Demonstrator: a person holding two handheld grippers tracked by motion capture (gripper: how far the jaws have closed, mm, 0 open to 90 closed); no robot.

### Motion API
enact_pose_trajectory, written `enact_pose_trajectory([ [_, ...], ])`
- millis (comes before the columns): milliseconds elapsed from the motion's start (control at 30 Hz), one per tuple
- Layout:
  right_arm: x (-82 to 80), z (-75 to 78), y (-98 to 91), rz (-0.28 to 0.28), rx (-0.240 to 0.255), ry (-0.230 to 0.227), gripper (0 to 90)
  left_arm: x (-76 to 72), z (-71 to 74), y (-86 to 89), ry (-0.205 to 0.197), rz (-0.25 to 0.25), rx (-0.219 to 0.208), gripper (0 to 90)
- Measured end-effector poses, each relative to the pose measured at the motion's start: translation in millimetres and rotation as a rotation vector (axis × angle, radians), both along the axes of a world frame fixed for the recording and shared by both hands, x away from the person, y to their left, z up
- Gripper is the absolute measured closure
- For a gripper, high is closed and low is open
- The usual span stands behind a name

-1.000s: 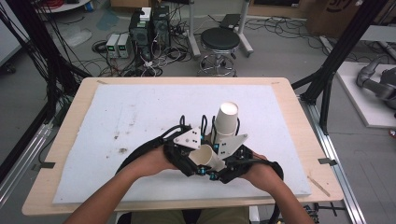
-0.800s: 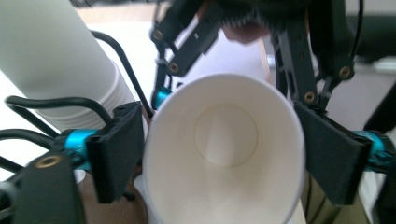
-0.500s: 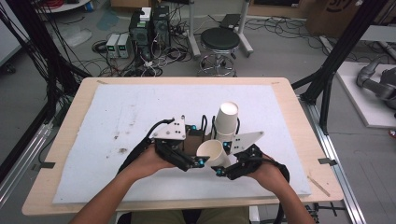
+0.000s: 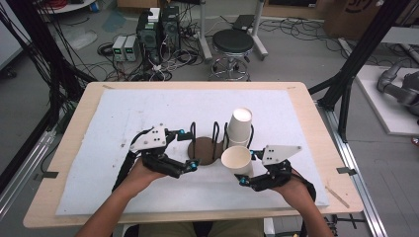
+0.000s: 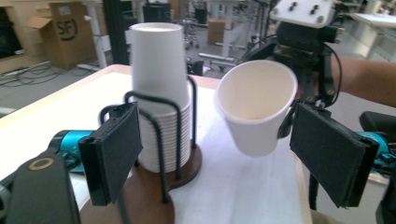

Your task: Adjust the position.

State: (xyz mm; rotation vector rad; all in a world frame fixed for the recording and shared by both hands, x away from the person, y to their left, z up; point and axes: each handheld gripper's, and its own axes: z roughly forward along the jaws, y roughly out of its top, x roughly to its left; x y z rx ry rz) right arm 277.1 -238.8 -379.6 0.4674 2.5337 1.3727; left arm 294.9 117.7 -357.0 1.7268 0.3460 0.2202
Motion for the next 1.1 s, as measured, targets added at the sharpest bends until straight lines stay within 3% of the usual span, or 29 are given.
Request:
enact_pose_trajectory([
  [367, -4.3, -1.8, -16.9, -0.049, 0.064, -0.063, 32.2, 0.1, -23.7, 29.0, 0.031, 0.099, -0.037, 17.0],
  [700, -7.9, 0.0, -35.6, -0.13, 0.118, -0.111, 32.1, 0.3, -40.5, 51.3, 0.026, 0.175, -0.065, 17.4],
  [1100, -9.7, -1.9, -62.3, -0.225, 0.164, -0.135, 32.0, 2.5, -55.9, 66.5, 0.032, 0.224, -0.08, 17.9],
])
